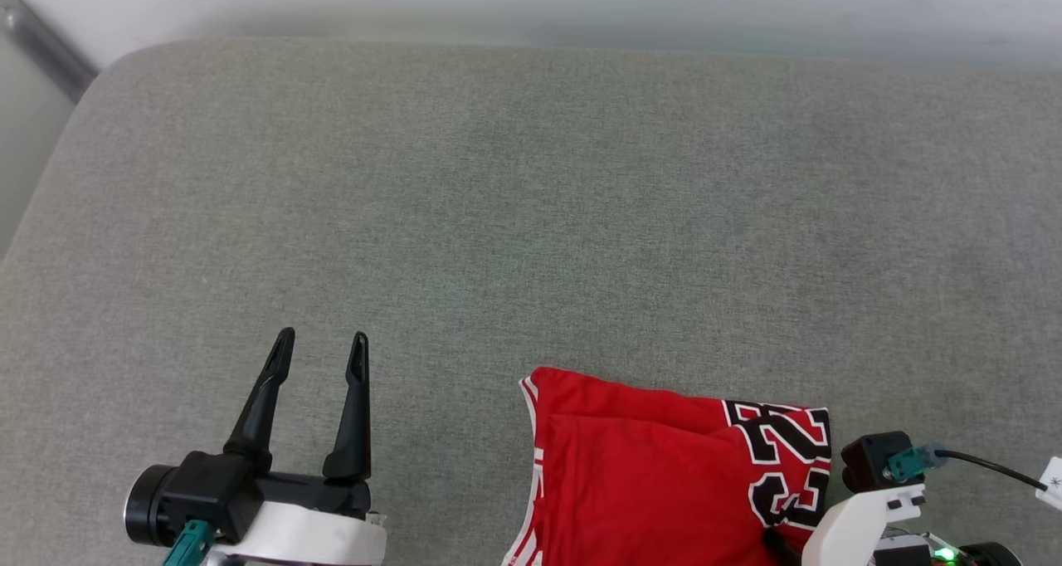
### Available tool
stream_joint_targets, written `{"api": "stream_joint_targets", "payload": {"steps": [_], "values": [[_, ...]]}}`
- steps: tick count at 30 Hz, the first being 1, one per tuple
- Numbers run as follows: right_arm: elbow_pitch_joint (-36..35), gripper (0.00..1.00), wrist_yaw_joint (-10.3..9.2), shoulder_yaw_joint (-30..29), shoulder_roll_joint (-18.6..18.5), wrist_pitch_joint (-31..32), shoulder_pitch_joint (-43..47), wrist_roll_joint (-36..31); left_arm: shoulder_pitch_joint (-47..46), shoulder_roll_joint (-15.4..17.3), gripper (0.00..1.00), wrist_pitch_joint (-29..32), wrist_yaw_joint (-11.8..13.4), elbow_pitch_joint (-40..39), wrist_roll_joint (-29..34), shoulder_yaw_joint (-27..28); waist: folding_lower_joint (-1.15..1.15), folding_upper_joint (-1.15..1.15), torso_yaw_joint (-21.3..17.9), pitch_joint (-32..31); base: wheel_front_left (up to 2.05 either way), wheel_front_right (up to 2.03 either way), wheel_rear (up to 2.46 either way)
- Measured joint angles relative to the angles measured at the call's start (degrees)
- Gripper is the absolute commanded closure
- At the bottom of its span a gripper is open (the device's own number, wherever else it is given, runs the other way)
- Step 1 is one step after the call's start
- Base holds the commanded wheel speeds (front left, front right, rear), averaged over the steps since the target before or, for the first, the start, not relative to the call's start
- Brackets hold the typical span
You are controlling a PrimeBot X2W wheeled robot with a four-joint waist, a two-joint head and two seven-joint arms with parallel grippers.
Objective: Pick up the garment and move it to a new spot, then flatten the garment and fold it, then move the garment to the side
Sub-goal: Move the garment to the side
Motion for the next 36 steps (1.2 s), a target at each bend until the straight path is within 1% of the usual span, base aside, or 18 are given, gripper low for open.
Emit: {"api": "stream_joint_targets", "payload": {"steps": [1, 2, 3, 4, 9, 11, 14, 15, 19, 24, 27, 30, 32, 33, 36], "values": [[0.73, 0.00, -0.01, 0.20, -0.12, -0.30, -0.37, 0.35, -0.16, 0.00, 0.00, 0.00, 0.00, 0.05, 0.00, 0.00, 0.00, 0.00, 0.16, 0.04, 0.00, 0.00, 0.00], [1.55, 0.15, -0.02, 0.37, -0.25, -0.59, -0.69, 0.32, -0.27, 0.00, 0.00, 0.00, 0.00, 0.12, 0.00, -0.03, 0.00, 0.00, 0.30, 0.05, 0.00, 0.00, 0.00], [2.26, 0.77, -0.01, 0.46, -0.27, -1.12, -0.95, -0.14, -0.32, 0.00, 0.00, 0.00, 0.00, 0.27, 0.00, -0.03, 0.00, 0.00, 0.40, 0.00, 0.00, 0.00, 0.00], [3.00, 1.00, -0.01, 0.64, -0.26, -1.79, -1.29, -0.92, -0.32, 0.00, 0.00, 0.00, 0.00, 0.53, 0.00, -0.11, -0.01, 0.00, 0.49, -0.13, 0.00, 0.00, 0.00], [5.55, 1.00, 0.01, 2.44, -0.12, -4.31, -2.97, -2.91, -0.14, 0.00, 0.00, 0.00, 0.00, 1.05, 0.09, -0.76, -0.01, 0.00, 0.40, -1.26, 0.00, 0.00, 0.00], [5.50, 1.00, 0.02, 3.86, -1.27, -4.99, -3.47, -4.17, 0.25, 0.00, 0.00, 0.00, 0.00, 1.07, 0.07, -0.90, 0.00, 0.00, -0.06, -1.72, 0.00, 0.00, 0.00], [4.44, 1.00, 0.08, 6.87, -4.09, -4.98, -5.48, -6.20, 0.59, -0.02, 0.00, 0.00, 0.00, 0.96, -0.01, -1.19, 0.00, 0.00, -1.32, -2.22, 0.00, 0.00, 0.00], [3.71, 1.00, 0.07, 7.80, -5.42, -4.69, -6.58, -6.69, 0.59, -0.02, 0.00, 0.00, 0.00, 0.87, -0.11, -1.46, 0.00, 0.00, -1.87, -2.31, 0.00, 0.00, 0.00], [0.99, 1.00, 0.05, 11.62, -12.96, -2.20, -11.90, -7.84, 0.40, -0.02, 0.00, 0.00, 0.00, 0.53, 0.00, -3.75, 0.01, 0.00, -4.66, -2.18, 0.00, 0.00, 0.00], [-1.03, 1.00, 0.04, 15.80, -24.98, 0.48, -19.87, -8.27, -2.53, 0.51, 0.00, 0.00, 0.00, 0.16, -0.18, -7.19, 0.01, 0.00, -8.46, -0.41, 0.00, 0.00, 0.00], [-1.13, 1.00, 0.03, 17.00, -30.85, 1.16, -23.66, -7.10, -4.54, 1.29, 0.00, 0.00, 0.00, 0.00, -0.32, -9.51, 0.01, 0.00, -10.65, 1.52, 0.00, 0.00, 0.00], [0.46, 1.00, 0.05, 16.27, -35.50, 0.00, -27.07, -6.39, -6.88, 1.88, 0.00, 0.00, 0.00, -0.18, -0.13, -12.60, 0.01, 0.00, -12.62, 4.15, 0.00, 0.00, 0.00], [3.09, 1.00, 0.05, 15.10, -38.31, -1.41, -28.66, -6.39, -8.45, 2.44, 0.00, 0.00, 0.00, -0.12, 0.01, -15.10, 0.01, 0.00, -13.79, 6.15, 0.00, 0.00, 0.00], [4.44, 1.00, 0.04, 14.30, -39.35, -2.26, -29.29, -6.37, -9.20, 2.85, 0.00, 0.00, 0.00, -0.05, 0.03, -16.27, 0.01, 0.00, -14.33, 7.16, 0.00, 0.00, 0.00], [9.10, 1.00, 0.05, 10.87, -40.78, -5.53, -31.36, -6.19, -11.38, 3.65, 0.00, 0.00, 0.00, -0.41, -0.11, -18.96, 0.01, 0.00, -15.73, 10.31, 0.00, 0.00, 0.00]]}}
